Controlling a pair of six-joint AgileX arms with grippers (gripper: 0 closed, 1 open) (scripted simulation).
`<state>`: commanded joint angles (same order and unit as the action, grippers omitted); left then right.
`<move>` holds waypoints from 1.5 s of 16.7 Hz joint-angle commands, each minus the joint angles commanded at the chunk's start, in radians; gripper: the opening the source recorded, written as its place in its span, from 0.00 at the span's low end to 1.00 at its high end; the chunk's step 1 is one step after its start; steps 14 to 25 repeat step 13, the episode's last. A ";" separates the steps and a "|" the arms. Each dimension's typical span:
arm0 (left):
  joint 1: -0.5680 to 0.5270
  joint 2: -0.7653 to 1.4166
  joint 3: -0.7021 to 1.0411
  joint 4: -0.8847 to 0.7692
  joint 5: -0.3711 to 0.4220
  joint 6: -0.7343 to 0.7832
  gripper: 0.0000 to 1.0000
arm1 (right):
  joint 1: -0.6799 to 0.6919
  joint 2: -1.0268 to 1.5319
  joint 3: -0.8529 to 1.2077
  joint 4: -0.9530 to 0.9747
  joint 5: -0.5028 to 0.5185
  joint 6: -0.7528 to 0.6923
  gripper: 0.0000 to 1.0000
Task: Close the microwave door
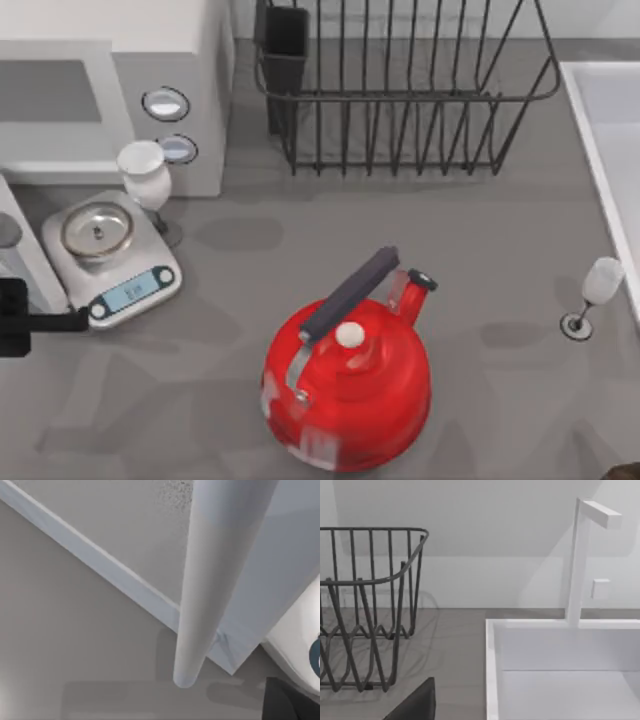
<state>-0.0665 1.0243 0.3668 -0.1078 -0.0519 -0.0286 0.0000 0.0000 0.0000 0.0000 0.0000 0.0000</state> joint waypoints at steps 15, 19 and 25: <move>0.014 0.503 0.278 0.224 0.013 0.016 0.00 | 0.000 0.000 0.000 0.000 0.000 0.000 1.00; 0.014 0.503 0.278 0.224 0.013 0.016 0.00 | 0.000 0.000 0.000 0.000 0.000 0.000 1.00; 0.014 0.503 0.278 0.224 0.013 0.016 0.00 | 0.000 0.000 0.000 0.000 0.000 0.000 1.00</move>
